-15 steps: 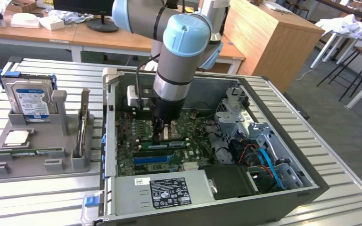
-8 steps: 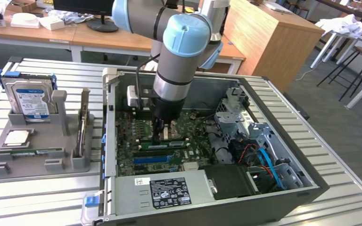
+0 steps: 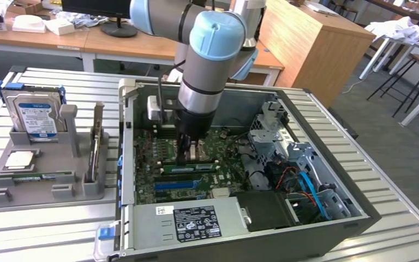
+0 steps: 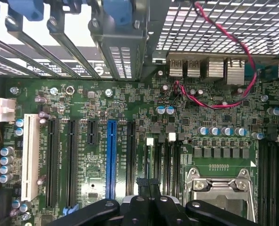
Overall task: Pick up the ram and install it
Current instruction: 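Press down the ram until it locks into place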
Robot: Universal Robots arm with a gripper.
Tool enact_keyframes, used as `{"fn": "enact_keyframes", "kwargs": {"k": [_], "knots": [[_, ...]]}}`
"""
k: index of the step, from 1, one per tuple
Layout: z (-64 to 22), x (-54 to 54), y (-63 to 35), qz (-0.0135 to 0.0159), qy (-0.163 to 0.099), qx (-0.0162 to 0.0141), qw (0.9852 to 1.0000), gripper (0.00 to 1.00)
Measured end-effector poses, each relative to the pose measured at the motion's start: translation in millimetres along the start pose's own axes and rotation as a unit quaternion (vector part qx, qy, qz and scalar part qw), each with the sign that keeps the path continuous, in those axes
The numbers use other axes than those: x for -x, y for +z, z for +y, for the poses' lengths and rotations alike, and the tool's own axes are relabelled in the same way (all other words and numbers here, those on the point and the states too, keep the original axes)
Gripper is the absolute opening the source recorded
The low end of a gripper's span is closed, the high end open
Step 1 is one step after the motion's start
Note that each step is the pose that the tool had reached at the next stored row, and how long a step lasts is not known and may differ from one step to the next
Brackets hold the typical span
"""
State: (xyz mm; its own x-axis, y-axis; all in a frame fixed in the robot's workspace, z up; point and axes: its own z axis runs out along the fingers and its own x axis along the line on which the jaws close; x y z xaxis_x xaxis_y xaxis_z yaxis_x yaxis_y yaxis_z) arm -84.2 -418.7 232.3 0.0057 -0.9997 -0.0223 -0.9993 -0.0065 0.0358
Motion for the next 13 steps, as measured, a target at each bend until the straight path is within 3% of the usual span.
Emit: {"fn": "enact_keyframes", "kwargs": {"k": [8,13], "knots": [[0.5,0.3,-13.4,0.0022,0.0,0.0,1.0,0.1],[1.0,0.6,-26.6,0.0054,0.0,0.0,1.0,0.1]]}}
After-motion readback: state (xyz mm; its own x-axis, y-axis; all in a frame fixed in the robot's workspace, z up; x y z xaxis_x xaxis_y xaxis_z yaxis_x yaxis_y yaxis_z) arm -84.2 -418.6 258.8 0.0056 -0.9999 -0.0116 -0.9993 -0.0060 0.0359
